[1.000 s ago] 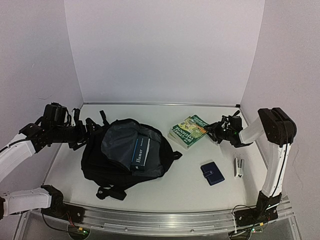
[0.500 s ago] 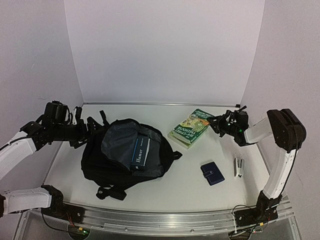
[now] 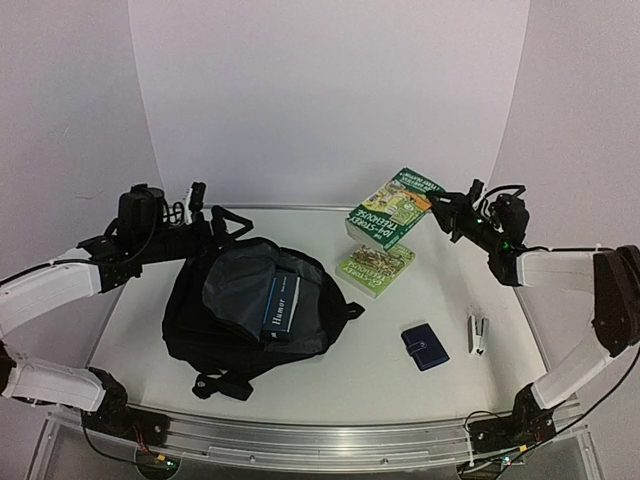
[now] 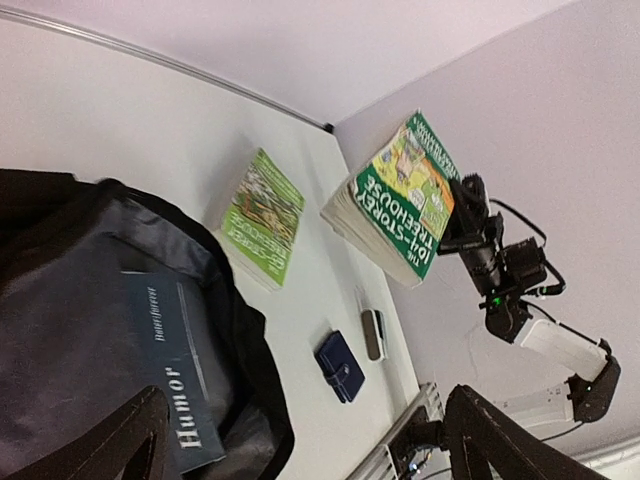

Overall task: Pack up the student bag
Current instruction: Pick up the book from the center of the board.

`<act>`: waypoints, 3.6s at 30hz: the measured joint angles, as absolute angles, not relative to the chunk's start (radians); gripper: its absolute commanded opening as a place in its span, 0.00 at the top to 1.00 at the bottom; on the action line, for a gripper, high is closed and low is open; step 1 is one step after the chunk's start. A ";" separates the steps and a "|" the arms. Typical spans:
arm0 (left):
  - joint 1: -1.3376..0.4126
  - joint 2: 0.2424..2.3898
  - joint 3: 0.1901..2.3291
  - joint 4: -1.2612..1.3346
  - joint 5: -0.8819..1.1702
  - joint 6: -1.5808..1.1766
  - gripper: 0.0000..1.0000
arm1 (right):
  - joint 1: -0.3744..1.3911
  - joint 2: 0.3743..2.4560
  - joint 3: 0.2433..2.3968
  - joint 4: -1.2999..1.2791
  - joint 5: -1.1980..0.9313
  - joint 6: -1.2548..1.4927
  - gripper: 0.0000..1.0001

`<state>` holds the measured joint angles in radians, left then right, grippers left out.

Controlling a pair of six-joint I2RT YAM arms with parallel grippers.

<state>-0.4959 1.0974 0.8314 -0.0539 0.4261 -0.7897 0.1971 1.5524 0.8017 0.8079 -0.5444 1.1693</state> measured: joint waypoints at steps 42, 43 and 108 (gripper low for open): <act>-0.833 1.526 1.062 0.526 0.415 -0.917 0.19 | 0.596 1.312 0.784 0.912 -0.245 1.258 1.00; -0.833 1.526 1.065 0.530 0.412 -0.915 0.25 | 0.598 1.312 0.779 0.916 -0.243 1.259 1.00; -0.658 1.315 1.029 -0.001 1.000 -0.677 1.00 | 0.605 1.393 0.877 0.513 -1.056 0.796 0.81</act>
<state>-0.6582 1.3148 1.0286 -0.0011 1.0004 -0.6765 0.6045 1.3930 0.8772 0.5135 -1.0557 0.7963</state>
